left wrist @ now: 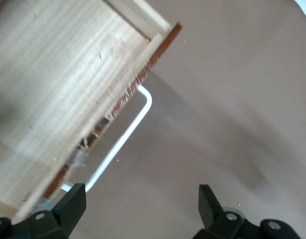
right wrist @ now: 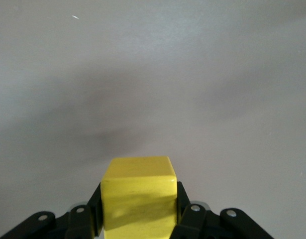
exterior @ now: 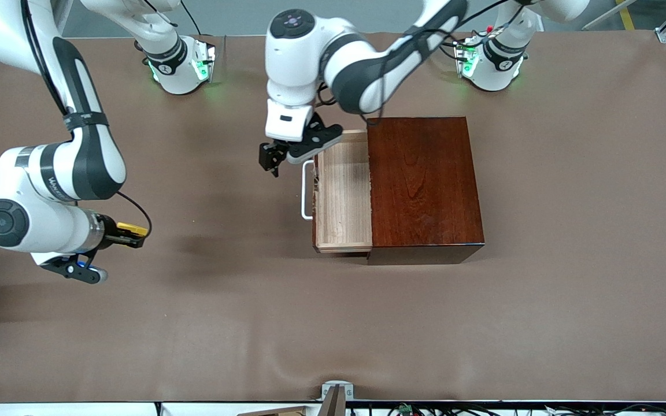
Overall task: Open drawer, take yellow block, close drawer
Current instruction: 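Carry the cube beside the box while the left gripper reaches the drawer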
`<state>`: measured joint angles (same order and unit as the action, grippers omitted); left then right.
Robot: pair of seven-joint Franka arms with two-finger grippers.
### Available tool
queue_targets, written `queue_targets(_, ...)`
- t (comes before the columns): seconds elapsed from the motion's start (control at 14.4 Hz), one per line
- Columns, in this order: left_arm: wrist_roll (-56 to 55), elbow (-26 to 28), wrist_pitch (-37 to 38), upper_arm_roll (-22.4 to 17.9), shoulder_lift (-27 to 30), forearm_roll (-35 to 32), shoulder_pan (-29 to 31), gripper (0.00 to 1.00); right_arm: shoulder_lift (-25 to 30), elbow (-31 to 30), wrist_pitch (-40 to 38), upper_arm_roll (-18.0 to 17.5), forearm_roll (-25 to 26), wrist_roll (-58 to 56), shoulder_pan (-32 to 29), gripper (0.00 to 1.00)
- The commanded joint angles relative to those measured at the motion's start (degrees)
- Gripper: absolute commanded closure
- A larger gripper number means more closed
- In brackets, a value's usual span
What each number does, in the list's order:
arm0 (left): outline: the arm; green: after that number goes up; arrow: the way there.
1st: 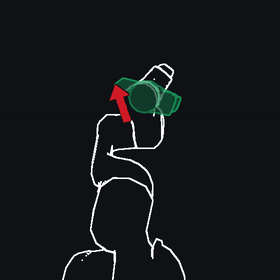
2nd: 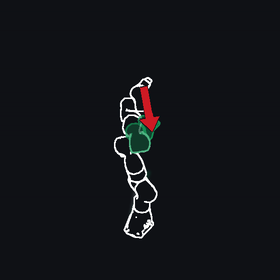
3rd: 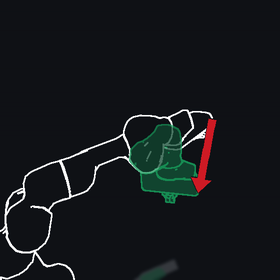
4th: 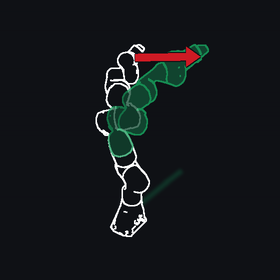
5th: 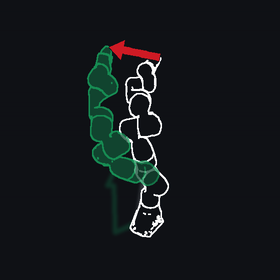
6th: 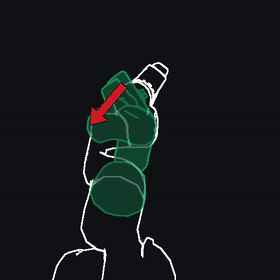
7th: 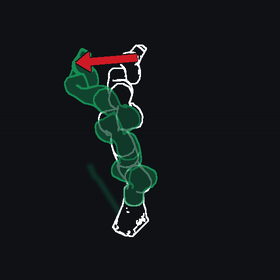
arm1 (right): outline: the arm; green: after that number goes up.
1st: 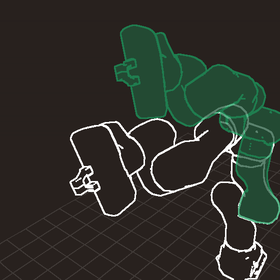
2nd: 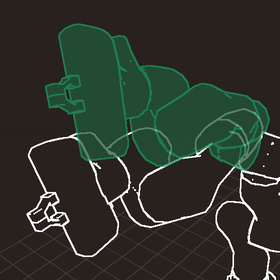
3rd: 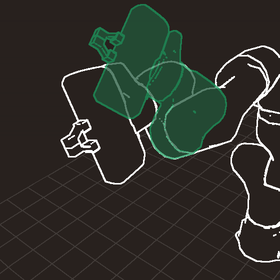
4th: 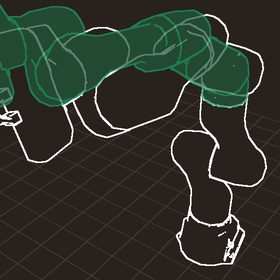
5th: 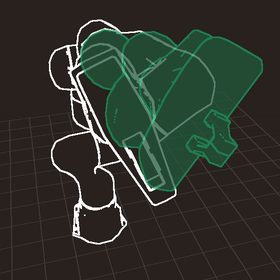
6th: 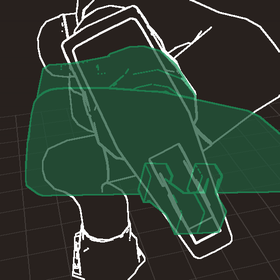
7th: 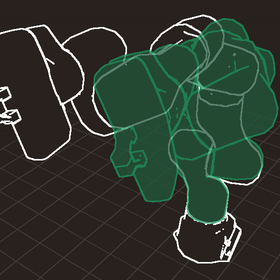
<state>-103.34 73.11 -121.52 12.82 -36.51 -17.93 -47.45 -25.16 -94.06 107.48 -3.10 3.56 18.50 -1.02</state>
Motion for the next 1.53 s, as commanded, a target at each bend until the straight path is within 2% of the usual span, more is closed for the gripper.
queue_targets(0.0,-3.79,-4.29,-1.78,-5.08,-4.26,-1.49,-5.19,0.0,3.8,-7.96,5.62,-1.29,1.01,-6.36,-4.07,1.0)
queue_targets(0.21,-7.83,-4.38,-6.17,-7.8,-8.12,-1.58,-7.29,0.0,3.89,-12.53,11.24,-1.2,1.01,-10.67,-6.0,1.0)
queue_targets(0.42,-10.82,-4.99,-8.38,-14.56,-11.64,-1.49,-13.18,0.0,4.07,-17.54,18.18,-1.2,1.1,-13.57,-7.58,1.0)
queue_targets(0.62,-14.34,-5.52,-8.47,-14.84,-13.58,-1.4,-13.28,0.0,3.72,-22.56,25.05,-1.12,1.1,-14.72,-8.56,1.0)
queue_targets(0.9,-17.07,-5.26,-7.42,-15.11,-13.59,-0.97,-13.2,0.0,3.54,-24.5,27.17,-1.2,1.28,-15.16,-9.44,1.0)
queue_targets(1.46,-17.07,-5.17,2.16,-15.46,-11.57,0.44,-11.62,0.0,2.67,-30.21,34.64,-1.12,1.36,-15.25,-10.49,1.0)
